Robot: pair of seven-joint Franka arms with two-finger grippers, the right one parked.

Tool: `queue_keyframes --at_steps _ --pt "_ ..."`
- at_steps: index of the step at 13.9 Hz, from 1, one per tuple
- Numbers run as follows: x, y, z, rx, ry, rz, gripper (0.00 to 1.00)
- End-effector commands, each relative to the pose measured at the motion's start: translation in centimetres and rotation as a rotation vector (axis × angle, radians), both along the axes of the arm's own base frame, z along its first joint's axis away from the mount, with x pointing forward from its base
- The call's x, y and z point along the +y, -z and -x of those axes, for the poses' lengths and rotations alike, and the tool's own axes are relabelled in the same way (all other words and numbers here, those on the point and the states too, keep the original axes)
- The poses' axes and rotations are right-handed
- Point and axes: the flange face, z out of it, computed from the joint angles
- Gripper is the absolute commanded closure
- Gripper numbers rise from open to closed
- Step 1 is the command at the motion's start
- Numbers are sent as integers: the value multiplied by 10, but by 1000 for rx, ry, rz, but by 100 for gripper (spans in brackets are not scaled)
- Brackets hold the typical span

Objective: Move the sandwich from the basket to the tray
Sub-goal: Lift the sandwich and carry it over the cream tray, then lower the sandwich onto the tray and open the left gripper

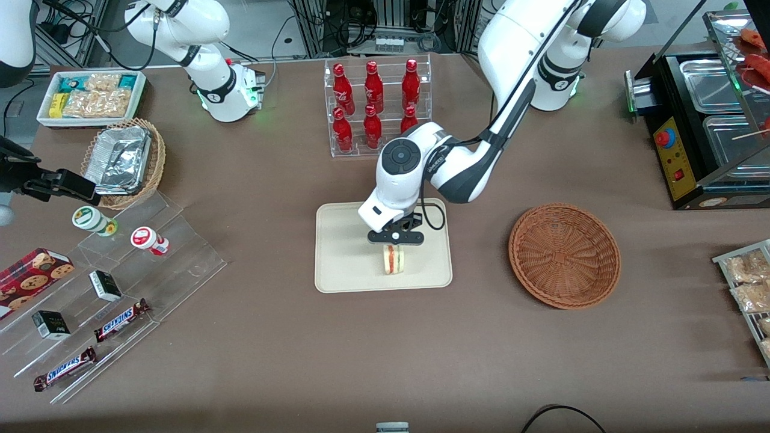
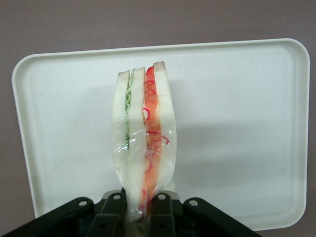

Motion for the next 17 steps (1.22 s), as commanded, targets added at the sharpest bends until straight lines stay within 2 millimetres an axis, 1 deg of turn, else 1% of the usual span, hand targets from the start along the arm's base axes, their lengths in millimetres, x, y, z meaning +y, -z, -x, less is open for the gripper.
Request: queue_keyframes --at_steps 1,2,5,7,8,9,10,11,13,15,17 --pt "-17 12 8 -11 12 -7 100" --pt "-24 16 15 -11 26 -11 100" --pt "-27 25 16 -15 30 -1 100" --pt "-34 32 28 -7 48 -10 100" --pt "-34 36 29 -4 49 -15 100" --pt "-34 39 29 1 48 -17 79" --pt "-34 41 29 2 42 -18 42" --pt "-34 42 29 5 31 -20 2" --pt "-34 39 29 4 5 -19 0" --pt "-31 27 24 -4 -4 -12 0" --pt "-27 -6 20 -9 -19 -8 0"
